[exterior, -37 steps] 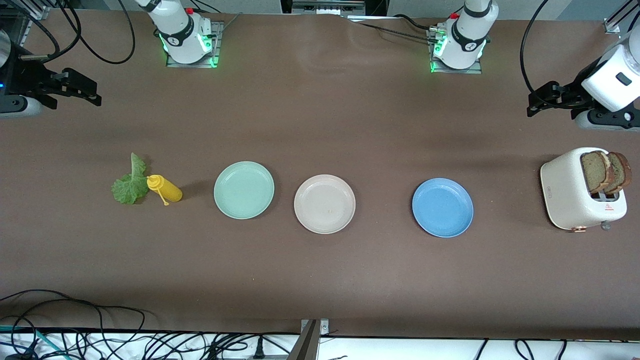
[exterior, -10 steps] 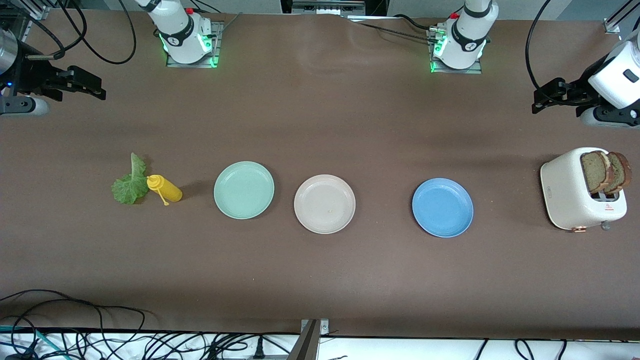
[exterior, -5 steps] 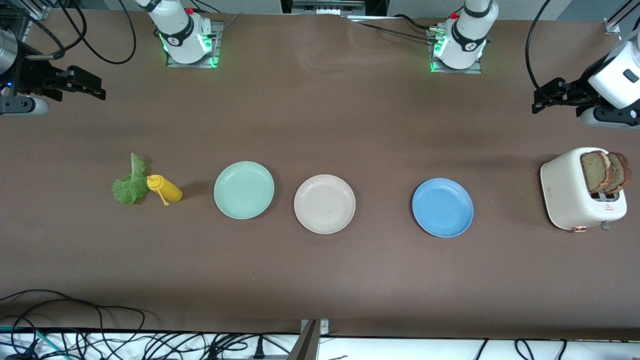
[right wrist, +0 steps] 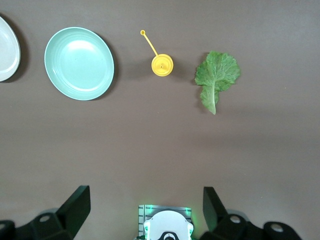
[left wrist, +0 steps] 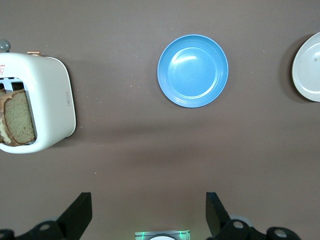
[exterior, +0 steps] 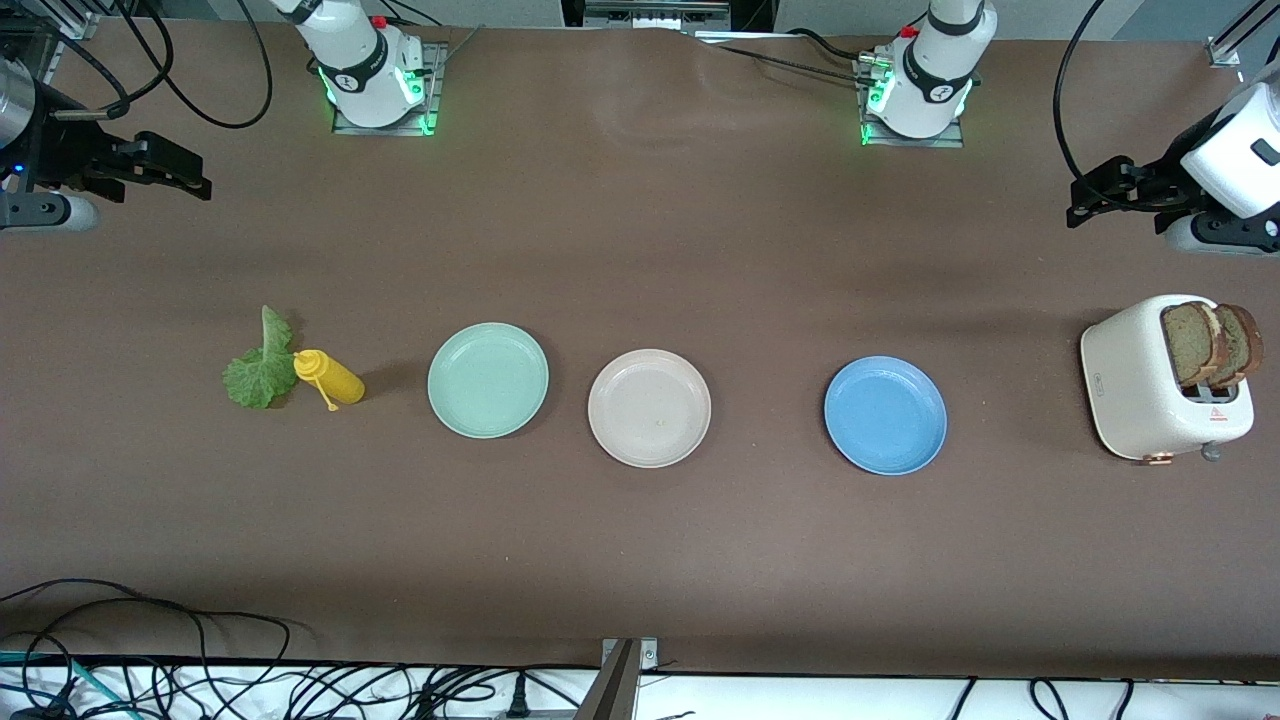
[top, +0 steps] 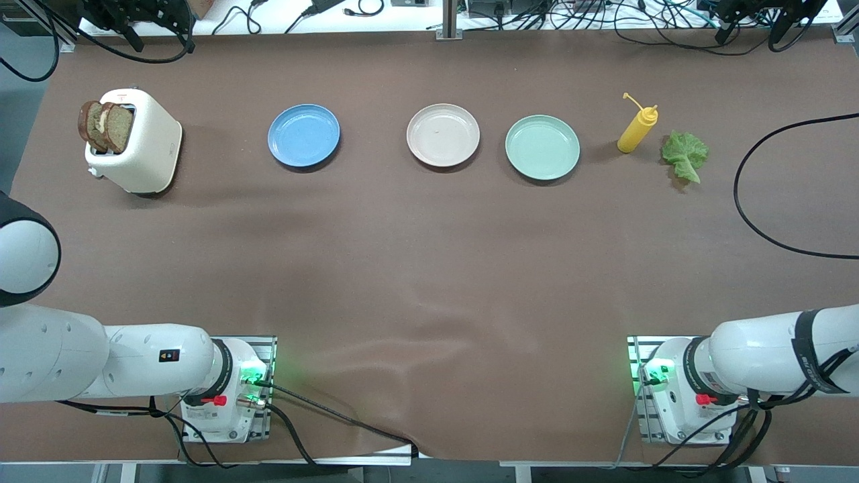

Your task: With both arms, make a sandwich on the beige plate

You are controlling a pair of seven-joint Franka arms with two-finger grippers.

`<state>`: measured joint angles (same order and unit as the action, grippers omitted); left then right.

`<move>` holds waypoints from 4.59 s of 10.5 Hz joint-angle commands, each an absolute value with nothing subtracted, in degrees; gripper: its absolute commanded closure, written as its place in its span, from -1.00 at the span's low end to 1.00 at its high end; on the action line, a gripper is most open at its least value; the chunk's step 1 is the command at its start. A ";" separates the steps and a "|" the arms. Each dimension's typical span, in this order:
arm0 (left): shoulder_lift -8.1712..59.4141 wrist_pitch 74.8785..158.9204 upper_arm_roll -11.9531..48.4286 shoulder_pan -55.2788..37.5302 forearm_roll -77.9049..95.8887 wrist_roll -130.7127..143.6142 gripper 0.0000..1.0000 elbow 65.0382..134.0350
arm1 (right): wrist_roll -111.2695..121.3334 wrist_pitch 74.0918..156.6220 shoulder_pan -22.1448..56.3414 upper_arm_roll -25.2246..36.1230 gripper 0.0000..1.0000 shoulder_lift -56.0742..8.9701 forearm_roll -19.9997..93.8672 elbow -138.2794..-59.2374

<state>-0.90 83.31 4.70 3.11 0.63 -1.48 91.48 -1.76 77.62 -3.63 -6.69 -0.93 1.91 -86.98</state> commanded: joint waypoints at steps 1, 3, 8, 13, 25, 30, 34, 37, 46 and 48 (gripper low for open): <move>-0.88 83.23 4.92 3.43 -0.62 -2.55 -1.00 91.05 | -1.76 76.38 -3.78 -6.68 -1.00 -1.23 2.02 -85.61; -0.88 83.32 5.01 3.34 -0.70 -2.55 -1.00 91.05 | -1.67 76.38 -3.87 -6.59 -1.00 -1.23 2.02 -85.60; -0.97 82.79 5.01 3.43 -0.70 -2.55 -1.00 91.05 | -2.20 75.15 -4.22 -6.68 -1.00 -1.14 1.93 -85.61; -0.88 82.79 4.92 3.43 -0.70 -2.55 -1.00 91.05 | -2.11 74.88 -4.22 -6.68 -1.00 -1.14 2.02 -85.69; -0.79 82.97 4.83 3.43 -1.32 -1.93 -1.00 91.05 | -1.76 74.71 -4.22 -6.68 -1.00 -1.23 2.02 -85.87; 3.41 83.32 3.87 6.58 -5.53 -2.72 -1.00 85.79 | -1.23 74.62 -4.31 -6.59 -1.00 -1.23 2.37 -85.96; 10.89 88.75 3.87 12.99 -6.07 -11.67 -1.00 82.35 | -1.14 75.06 -4.39 -5.55 -1.00 -1.41 2.11 -86.13; 16.24 90.70 3.87 15.64 -7.90 -14.68 -1.00 82.44 | 1.49 77.24 -4.39 -1.69 -1.00 -1.67 1.93 -88.58; 20.39 106.26 3.96 25.05 -8.53 -19.78 -0.93 96.32 | 5.18 91.22 -4.39 2.63 -1.00 -1.58 -6.24 -100.62; 20.13 105.65 3.96 24.96 -8.61 -19.69 0.47 96.77 | 5.10 93.33 -4.39 2.81 -1.00 -1.67 -6.15 -102.91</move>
